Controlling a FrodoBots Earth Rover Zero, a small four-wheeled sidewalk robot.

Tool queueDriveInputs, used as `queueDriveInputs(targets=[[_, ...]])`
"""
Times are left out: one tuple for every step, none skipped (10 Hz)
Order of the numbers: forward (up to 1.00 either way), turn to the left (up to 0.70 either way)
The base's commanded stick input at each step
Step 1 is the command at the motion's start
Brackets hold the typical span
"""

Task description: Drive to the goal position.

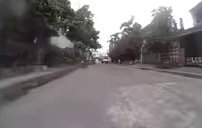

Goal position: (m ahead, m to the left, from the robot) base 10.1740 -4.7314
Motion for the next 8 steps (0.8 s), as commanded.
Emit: queueDriveInputs(targets=[[1.00,0.00],[1.00,0.00],[1.00,0.00],[1.00,0.00],[1.00,0.00],[1.00,0.00],[1.00,0.00],[1.00,-0.28]])
